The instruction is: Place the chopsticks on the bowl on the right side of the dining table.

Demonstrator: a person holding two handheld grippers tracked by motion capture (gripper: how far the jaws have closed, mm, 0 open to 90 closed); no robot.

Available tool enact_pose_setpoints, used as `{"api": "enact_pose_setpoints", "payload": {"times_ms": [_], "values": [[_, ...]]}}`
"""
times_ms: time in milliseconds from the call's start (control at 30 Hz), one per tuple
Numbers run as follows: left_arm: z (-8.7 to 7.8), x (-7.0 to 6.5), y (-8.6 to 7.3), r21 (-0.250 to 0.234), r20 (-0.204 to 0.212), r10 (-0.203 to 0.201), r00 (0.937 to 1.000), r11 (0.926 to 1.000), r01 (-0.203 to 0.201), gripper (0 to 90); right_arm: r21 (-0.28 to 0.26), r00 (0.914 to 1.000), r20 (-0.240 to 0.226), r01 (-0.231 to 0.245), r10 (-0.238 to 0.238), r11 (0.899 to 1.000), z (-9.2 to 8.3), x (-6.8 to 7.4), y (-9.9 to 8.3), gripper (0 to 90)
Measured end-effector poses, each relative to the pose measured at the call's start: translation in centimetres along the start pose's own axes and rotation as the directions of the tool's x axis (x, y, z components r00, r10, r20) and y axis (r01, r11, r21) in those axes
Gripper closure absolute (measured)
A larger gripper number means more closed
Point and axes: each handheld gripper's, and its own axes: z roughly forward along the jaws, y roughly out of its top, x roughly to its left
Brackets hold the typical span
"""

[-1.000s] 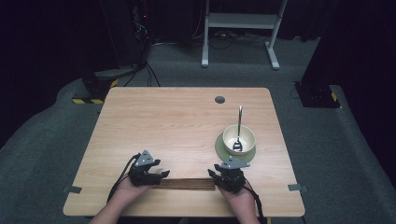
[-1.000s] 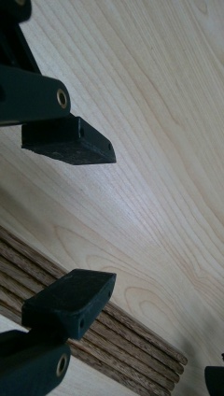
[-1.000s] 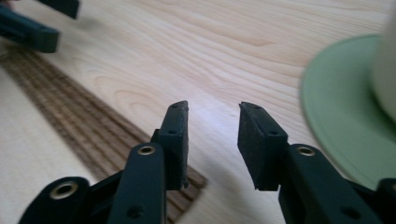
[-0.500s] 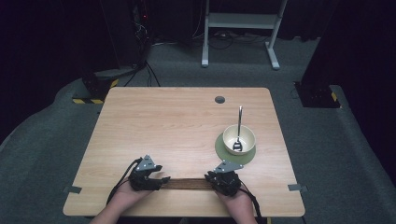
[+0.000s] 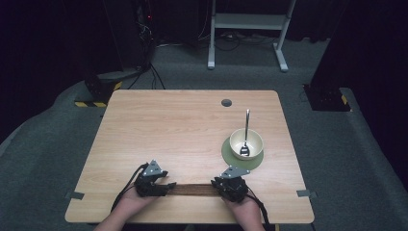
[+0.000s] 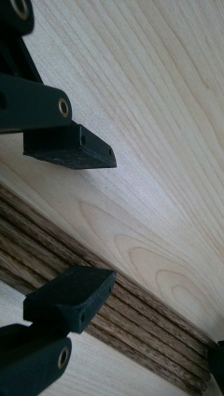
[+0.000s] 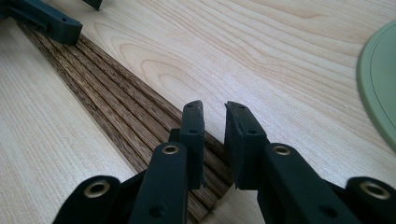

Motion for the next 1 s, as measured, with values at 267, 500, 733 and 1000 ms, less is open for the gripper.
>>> {"api": "enact_pose_setpoints", "payload": {"times_ms": [267, 500, 733, 1000], "values": [[-0.1, 0.2, 0.0, -0.006, -0.012, -0.009, 0.9999, 0.9999, 0.009, 40.3, -0.001, 1.0000, 0.001, -0.002, 0.002, 1.000, 0.0, 0.0, 0.0, 77.3], [0.1, 0.3, -0.1, 0.001, -0.030, -0.004, 0.9995, 1.0000, 0.004, 40.8, 0.009, 1.0000, 0.009, 0.000, 0.000, 1.000, 0.2, -0.1, 0.0, 77.4], [0.2, 0.5, -0.1, -0.003, -0.065, -0.003, 0.9979, 1.0000, 0.003, 41.6, 0.009, 0.9999, 0.015, -0.007, 0.007, 1.000, 0.4, -0.3, 0.0, 77.9], [0.2, 1.3, -0.1, -0.014, -0.155, -0.029, 0.9875, 0.9995, 0.027, 42.3, 0.002, 0.9994, 0.033, -0.015, 0.015, 1.000, 0.5, -0.9, 0.1, 78.5]]}}
